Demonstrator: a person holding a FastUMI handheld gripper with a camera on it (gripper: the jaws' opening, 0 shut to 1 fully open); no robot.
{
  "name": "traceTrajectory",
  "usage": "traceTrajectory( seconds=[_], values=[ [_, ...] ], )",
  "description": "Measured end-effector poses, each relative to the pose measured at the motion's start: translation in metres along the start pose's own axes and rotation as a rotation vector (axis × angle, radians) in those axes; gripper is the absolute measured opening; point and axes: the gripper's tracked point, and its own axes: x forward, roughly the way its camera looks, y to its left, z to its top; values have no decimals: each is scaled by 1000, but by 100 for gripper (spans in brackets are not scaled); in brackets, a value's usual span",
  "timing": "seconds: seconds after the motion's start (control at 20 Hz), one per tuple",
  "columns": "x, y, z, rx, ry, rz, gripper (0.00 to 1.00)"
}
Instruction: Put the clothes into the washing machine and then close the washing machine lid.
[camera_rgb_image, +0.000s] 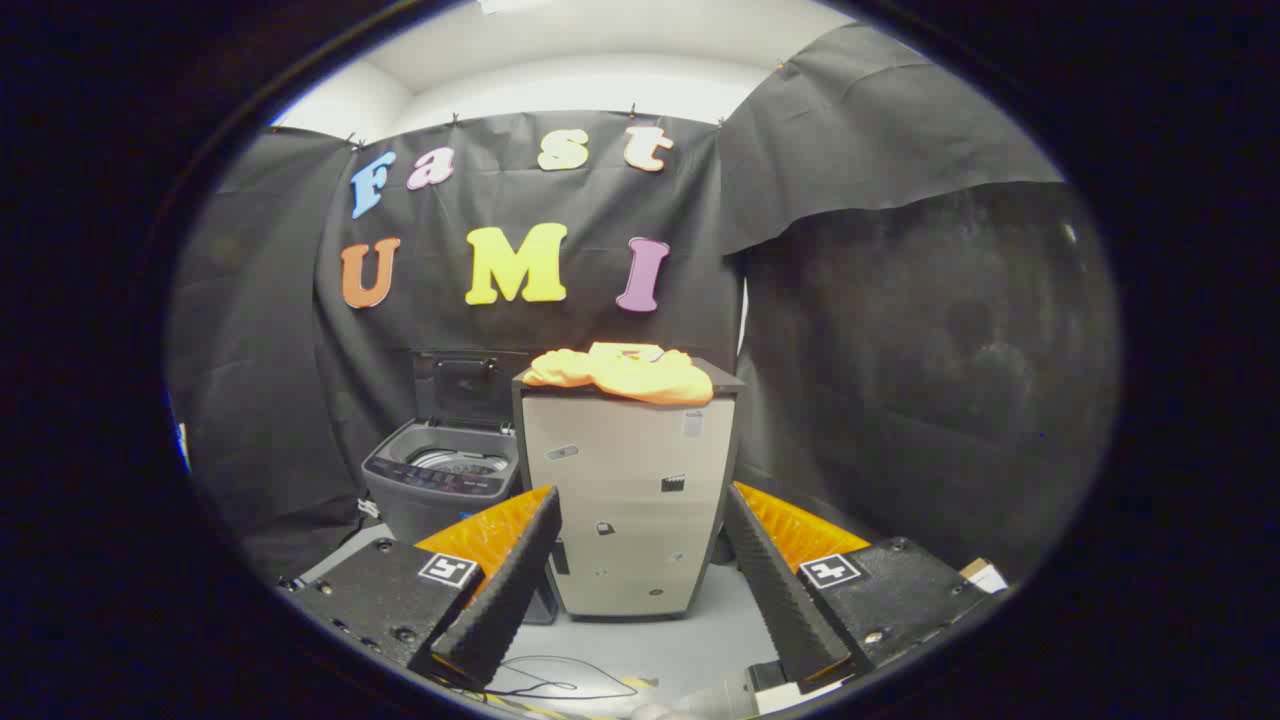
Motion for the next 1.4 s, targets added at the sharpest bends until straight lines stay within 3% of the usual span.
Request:
traceTrajectory(
  seconds=[0.95, 1.4],
  values=[
    [15, 18, 12, -3, 0, 19, 100],
    [56, 19, 80, 57, 12, -27, 100]
  ],
)
